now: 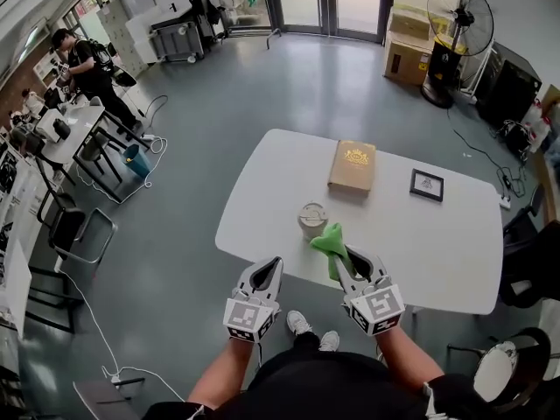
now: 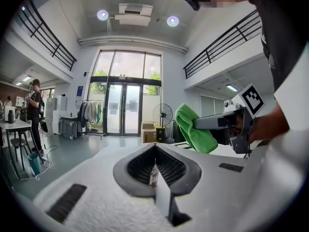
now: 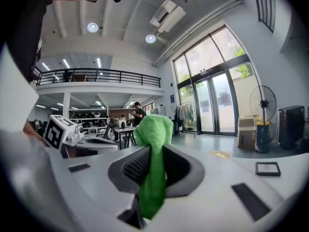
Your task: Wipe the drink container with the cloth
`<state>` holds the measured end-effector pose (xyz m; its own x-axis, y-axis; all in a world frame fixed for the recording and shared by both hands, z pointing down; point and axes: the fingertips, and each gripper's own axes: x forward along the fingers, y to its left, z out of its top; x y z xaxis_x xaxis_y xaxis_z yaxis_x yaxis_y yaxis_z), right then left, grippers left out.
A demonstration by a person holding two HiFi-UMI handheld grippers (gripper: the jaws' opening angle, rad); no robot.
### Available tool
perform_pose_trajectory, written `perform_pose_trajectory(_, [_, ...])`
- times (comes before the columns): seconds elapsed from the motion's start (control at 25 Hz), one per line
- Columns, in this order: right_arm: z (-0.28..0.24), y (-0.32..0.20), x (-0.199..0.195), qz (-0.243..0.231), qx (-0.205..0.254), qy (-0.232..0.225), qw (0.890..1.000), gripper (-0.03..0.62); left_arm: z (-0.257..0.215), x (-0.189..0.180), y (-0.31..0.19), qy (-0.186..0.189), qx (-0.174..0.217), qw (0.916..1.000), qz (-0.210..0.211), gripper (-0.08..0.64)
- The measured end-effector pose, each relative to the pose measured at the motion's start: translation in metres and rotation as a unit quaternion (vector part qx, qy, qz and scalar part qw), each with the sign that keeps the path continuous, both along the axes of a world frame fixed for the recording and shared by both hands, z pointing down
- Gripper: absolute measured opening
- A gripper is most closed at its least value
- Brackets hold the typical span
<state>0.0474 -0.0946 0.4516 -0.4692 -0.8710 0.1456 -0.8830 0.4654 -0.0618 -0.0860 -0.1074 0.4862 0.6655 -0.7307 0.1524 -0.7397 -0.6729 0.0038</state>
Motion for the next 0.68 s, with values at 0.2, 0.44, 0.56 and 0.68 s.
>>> perform_pose_trajectory(0.2, [-0.003,0.019,0.013,0.004,0.012,0.0,1.0,0.071,-0.006,0.015,0.017,0.001,0.006,1.0,0.007,0.008])
perform_pose_trajectory(0.44, [-0.002,0.038,0.018,0.004,0.019,-0.006,1.0,0.071,-0.009,0.022,0.03,-0.006,0.009,0.9999,0.007,0.008])
perform_pose_trajectory(0.56, [-0.005,0.043,0.02,0.004,0.026,-0.007,1.0,0.071,-0.01,0.024,0.036,-0.007,0.008,0.9999,0.003,0.008])
perform_pose_trajectory(0.68, [-0.007,0.049,0.023,0.003,0.035,-0.005,0.999,0.071,-0.01,0.029,0.044,-0.01,0.005,0.9999,0.003,0.008])
